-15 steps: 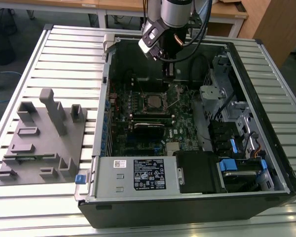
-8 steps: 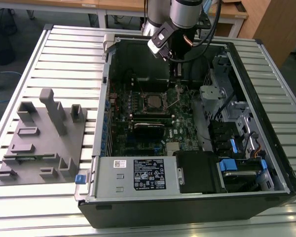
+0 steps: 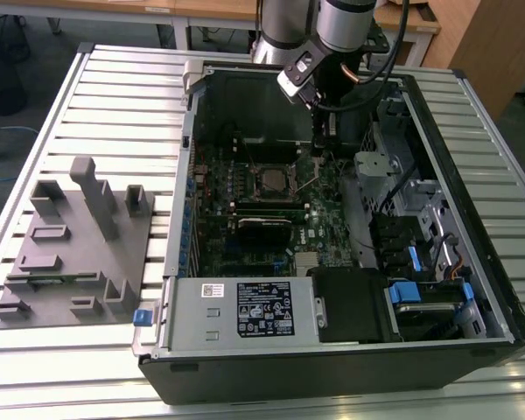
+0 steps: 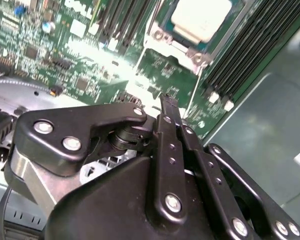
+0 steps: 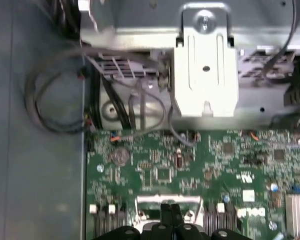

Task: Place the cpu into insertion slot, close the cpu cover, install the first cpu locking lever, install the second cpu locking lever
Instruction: 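Close the cpu cover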

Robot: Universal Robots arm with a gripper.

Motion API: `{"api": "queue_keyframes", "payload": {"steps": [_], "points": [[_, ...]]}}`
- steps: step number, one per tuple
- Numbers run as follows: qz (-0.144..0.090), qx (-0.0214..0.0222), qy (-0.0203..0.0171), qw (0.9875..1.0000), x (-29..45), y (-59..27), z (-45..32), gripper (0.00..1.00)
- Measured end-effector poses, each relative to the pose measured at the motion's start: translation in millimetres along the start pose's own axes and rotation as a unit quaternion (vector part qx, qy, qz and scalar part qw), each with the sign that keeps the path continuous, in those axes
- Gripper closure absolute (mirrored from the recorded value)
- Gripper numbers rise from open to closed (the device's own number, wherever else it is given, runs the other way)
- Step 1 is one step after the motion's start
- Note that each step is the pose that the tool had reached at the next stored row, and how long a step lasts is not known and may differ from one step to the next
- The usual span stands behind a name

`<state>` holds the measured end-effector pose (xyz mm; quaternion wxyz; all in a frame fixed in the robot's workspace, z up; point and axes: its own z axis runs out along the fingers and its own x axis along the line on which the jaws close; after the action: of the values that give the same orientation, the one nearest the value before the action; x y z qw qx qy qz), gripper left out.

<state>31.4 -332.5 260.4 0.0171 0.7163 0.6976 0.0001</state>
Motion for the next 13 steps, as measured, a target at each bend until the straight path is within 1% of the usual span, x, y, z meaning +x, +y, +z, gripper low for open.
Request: {"api": "queue_keyframes", "payload": {"steps": [8,10,13], "points": [[0.000,0.0000,0.0000,1.0000,0.5,19.6,0.8,0.90],[0.000,0.0000,0.0000,1.0000,0.6,22.6,1.0,0.90],[0.000,0.0000,-0.0001,1.0000,0.6,23.7,0.9,0.90]]}}
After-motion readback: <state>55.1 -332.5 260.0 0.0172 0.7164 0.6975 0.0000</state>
